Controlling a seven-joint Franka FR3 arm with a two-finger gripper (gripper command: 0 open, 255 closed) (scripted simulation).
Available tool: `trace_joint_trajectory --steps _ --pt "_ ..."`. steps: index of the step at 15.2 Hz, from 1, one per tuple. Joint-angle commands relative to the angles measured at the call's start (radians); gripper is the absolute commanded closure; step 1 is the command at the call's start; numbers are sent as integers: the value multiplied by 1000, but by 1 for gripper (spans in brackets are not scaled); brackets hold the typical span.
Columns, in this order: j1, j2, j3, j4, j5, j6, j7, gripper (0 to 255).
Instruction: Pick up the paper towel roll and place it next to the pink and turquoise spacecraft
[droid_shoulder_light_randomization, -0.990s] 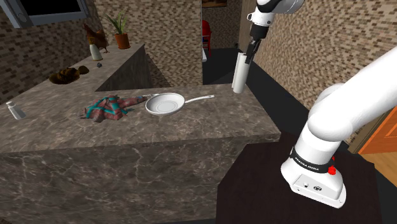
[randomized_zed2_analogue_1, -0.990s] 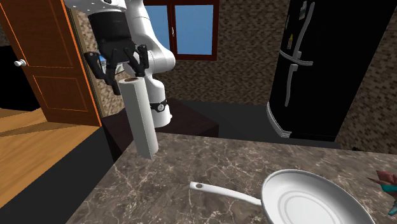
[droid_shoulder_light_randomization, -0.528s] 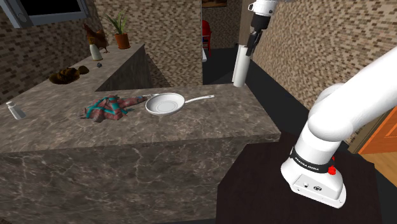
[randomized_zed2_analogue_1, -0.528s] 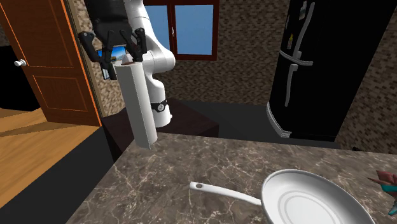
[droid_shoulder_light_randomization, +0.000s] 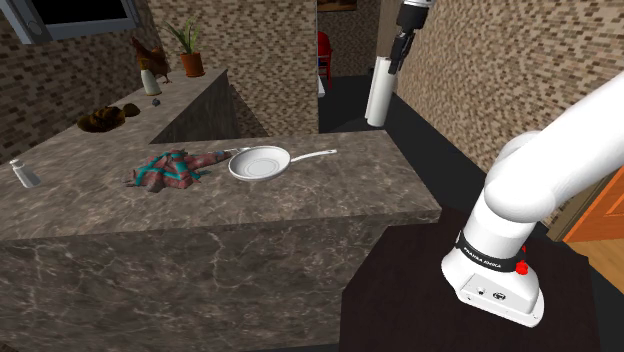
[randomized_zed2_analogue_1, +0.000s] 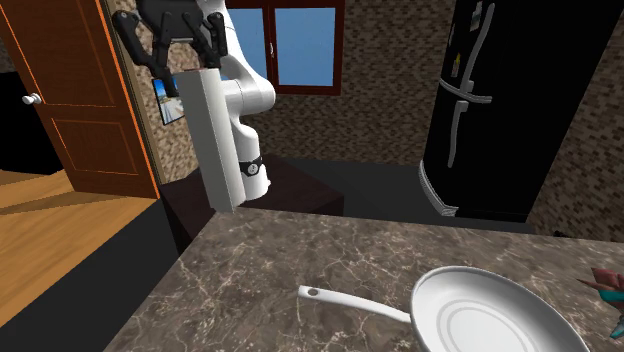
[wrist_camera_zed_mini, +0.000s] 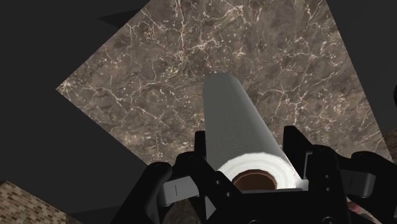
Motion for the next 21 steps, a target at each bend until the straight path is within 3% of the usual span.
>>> trace_joint_trajectory --steps 1,17,21 --pt "2 2 3 30 2 -28 2 255" --pt "21 67 9 299 28 -235 4 255" --pt "46 77 75 261 46 -187 92 255"
